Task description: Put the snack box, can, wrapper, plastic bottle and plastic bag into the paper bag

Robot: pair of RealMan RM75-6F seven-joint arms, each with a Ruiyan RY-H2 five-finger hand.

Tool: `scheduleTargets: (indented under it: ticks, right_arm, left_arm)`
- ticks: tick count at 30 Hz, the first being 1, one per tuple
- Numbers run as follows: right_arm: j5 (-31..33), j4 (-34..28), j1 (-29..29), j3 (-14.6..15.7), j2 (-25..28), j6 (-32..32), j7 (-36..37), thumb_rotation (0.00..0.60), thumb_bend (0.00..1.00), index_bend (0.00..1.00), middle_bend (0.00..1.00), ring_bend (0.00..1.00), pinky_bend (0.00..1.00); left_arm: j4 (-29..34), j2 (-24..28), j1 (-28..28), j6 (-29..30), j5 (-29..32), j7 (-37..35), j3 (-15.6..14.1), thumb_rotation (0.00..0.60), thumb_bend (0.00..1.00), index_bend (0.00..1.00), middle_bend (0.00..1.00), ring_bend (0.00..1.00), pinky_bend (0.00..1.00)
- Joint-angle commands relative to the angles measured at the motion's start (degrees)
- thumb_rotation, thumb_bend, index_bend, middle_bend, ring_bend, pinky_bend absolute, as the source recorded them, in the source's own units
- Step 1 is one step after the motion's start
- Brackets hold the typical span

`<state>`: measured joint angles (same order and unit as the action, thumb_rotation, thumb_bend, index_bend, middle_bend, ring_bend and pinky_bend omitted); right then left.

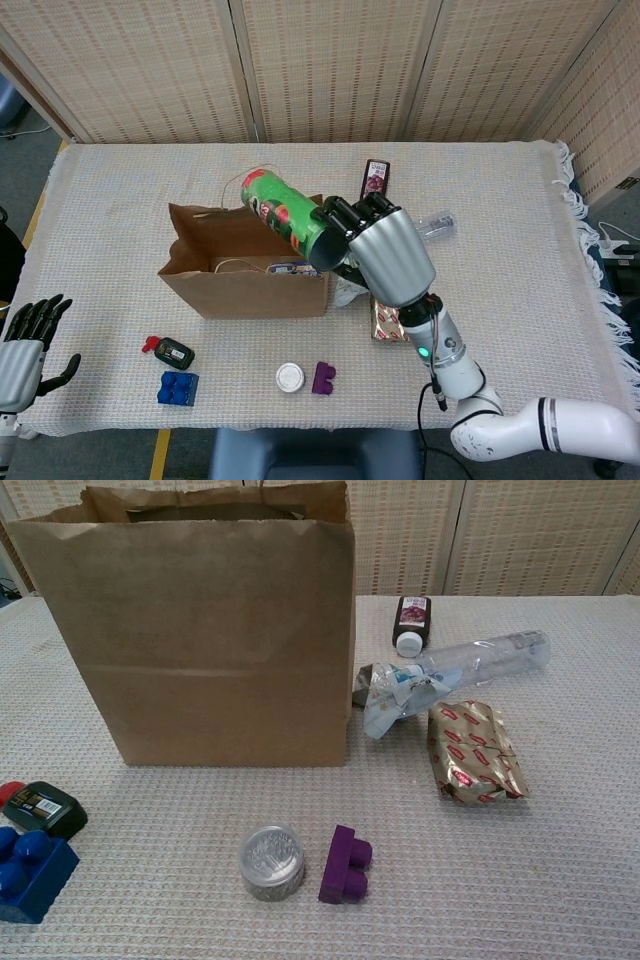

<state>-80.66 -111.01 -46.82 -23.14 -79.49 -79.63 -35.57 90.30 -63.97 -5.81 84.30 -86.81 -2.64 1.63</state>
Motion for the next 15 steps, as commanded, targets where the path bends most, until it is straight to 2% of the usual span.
scheduleTargets:
  ticks: [1, 8, 15]
  right_arm:
    - [1.47, 1.79, -2.17, 0.08, -4.02, 0.91, -1.56, 0.6, 0.24, 0.86, 0.76, 0.62, 0.52]
    - [1.36, 3.66, -3.03, 2.31, -7.94, 1.77, -3.13, 0.6, 0.24, 0.86, 0.76, 0.62, 0.52]
    - [0.39, 4.45, -2.77, 4.81, -8.68, 3.21, -4.18, 0.6, 0.24, 0.85, 0.76, 0.62, 0.52]
  left_arm:
    - [-0.04, 0.03, -0.02, -0.04, -0.04, -0.17, -0.02, 0.6, 0.37, 0.07, 0.0, 0.0, 0.0]
    - [-0.17, 0.13, -0.04, -0.08, -0.17, -0.63, -0.08, 0.6, 0.37, 0.07, 0.0, 0.0, 0.0]
    - [-0.19, 0.1, -0.03, -0.04, -0.2, -0.59, -0.1, 0.6, 0.37, 0.07, 0.0, 0.0, 0.0]
